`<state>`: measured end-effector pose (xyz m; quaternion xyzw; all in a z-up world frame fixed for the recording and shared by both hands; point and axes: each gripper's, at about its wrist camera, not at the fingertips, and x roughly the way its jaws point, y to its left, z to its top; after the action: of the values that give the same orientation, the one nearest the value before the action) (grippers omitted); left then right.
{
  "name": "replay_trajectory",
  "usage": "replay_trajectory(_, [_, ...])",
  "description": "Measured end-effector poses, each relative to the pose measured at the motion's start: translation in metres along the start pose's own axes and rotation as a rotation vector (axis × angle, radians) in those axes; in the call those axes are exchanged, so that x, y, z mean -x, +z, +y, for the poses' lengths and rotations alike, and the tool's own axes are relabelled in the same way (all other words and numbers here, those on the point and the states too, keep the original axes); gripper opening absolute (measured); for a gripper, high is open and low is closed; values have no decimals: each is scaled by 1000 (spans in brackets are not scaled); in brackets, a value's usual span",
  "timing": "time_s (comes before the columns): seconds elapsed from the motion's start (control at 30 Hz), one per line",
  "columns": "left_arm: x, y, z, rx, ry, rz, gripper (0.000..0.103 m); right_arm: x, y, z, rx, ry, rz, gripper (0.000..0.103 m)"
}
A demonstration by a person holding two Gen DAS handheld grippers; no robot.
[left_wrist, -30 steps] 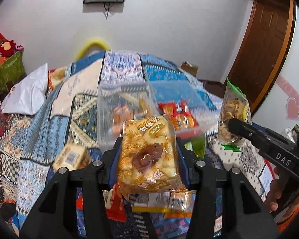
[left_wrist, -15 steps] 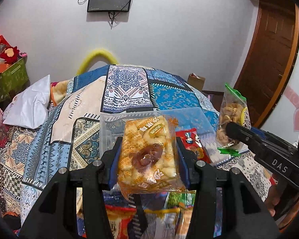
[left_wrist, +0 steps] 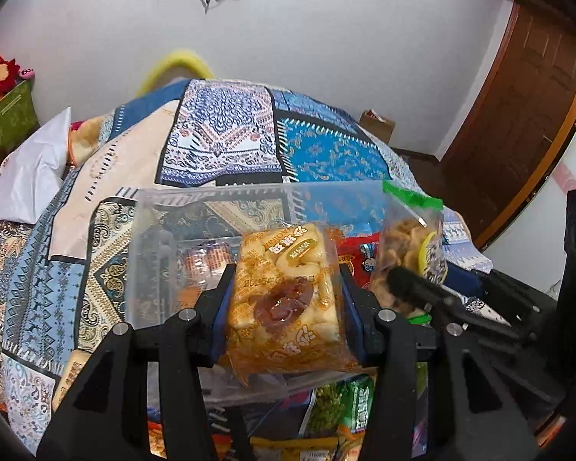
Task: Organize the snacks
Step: 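Lift the pastry bag and cracker bag and carry both over the clear box, then lower both snacks into the clear box and open both grippers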
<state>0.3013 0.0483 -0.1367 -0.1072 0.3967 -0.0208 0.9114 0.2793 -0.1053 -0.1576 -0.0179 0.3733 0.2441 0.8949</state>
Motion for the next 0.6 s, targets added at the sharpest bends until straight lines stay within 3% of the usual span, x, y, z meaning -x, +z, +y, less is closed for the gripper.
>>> replay_trajectory(0.13, [-10, 0, -9, -51, 18, 12, 49, -6, -4, -2, 27, -1, 33, 38])
replay_trajectory(0.37, [-20, 0, -13, -52, 17, 35, 49, -15, -9, -3, 49, 8, 81, 39])
replay_trajectory(0.6, [0, 1, -17, -70, 8, 19, 52, -6, -8, -3, 40, 12, 82, 46])
